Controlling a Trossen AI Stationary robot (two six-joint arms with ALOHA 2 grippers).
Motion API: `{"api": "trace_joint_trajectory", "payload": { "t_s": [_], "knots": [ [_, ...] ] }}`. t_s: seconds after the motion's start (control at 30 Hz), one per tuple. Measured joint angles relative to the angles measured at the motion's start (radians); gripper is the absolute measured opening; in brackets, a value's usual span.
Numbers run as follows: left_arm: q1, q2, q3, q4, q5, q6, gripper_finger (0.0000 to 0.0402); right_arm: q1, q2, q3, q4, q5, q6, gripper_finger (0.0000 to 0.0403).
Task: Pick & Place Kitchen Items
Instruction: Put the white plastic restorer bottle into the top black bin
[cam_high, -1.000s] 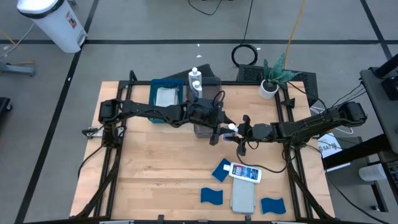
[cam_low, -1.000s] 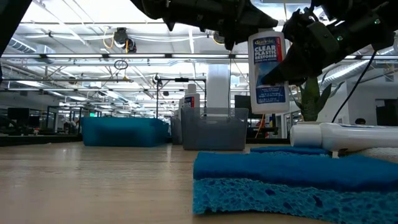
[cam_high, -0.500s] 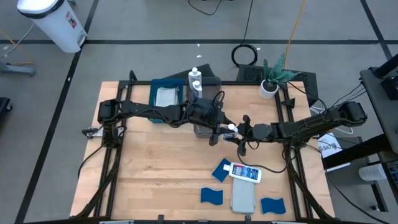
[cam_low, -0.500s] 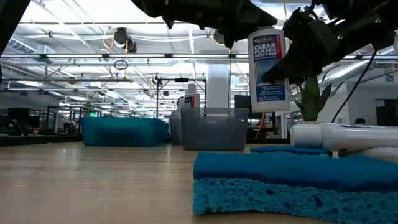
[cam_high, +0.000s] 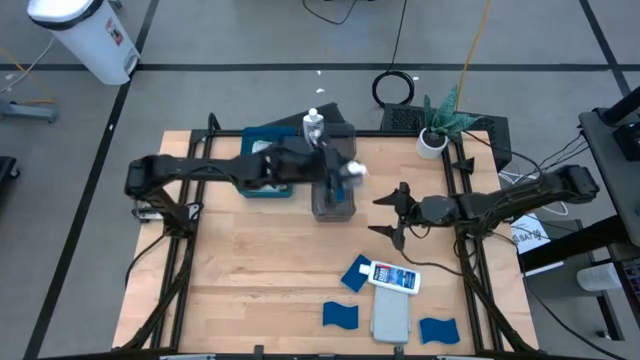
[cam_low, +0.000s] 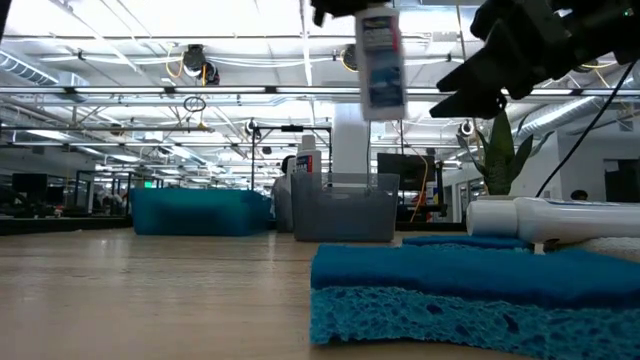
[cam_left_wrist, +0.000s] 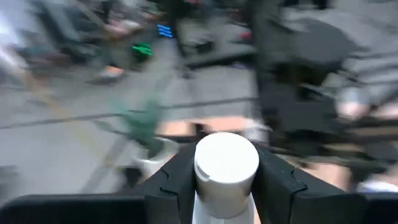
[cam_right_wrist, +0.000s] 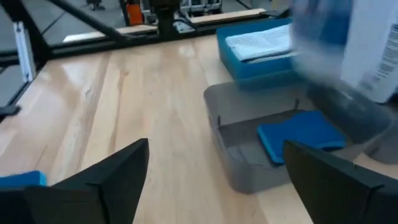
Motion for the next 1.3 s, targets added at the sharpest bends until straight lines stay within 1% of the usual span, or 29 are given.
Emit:
{"api": "trace_joint_trajectory", "payload": {
  "t_s": [0.07,0.13,0.23,0.37,0.53,0.63,1.0,1.3],
  "knots": [
    [0.019,-0.033,0.001,0.001,-0.073,0.023,0.0121,-0.002,-0.017,0.0,-0.003,0.004,0.005,0.0344],
    [0.044,-0.053,0.001,0.0,-0.108,0.022,0.012,-0.001,-0.026,0.0,-0.004,0.002,0.006,0.0341],
    [0.097,-0.075,0.001,-0.002,-0.101,-0.008,0.0124,-0.001,-0.028,0.0,-0.007,0.001,0.006,0.0339],
    [0.18,-0.075,0.001,0.003,-0.073,-0.069,0.0125,-0.001,-0.028,0.0,-0.017,0.003,0.006,0.0339],
    [0.269,-0.011,0.001,0.001,-0.015,-0.119,0.012,-0.001,-0.028,0.0,-0.025,0.006,0.006,0.0339],
    [0.309,0.033,0.001,0.031,0.008,-0.131,0.0123,-0.001,-0.028,0.0,-0.025,0.007,0.003,0.0338],
    [0.387,0.189,0.001,0.199,0.014,-0.135,0.0129,-0.002,-0.028,-0.001,-0.031,0.03,0.002,0.0338],
    [0.429,0.283,0.001,0.213,0.016,-0.178,0.013,-0.003,-0.027,-0.014,-0.023,0.03,-0.002,0.0338]
  ]
}}
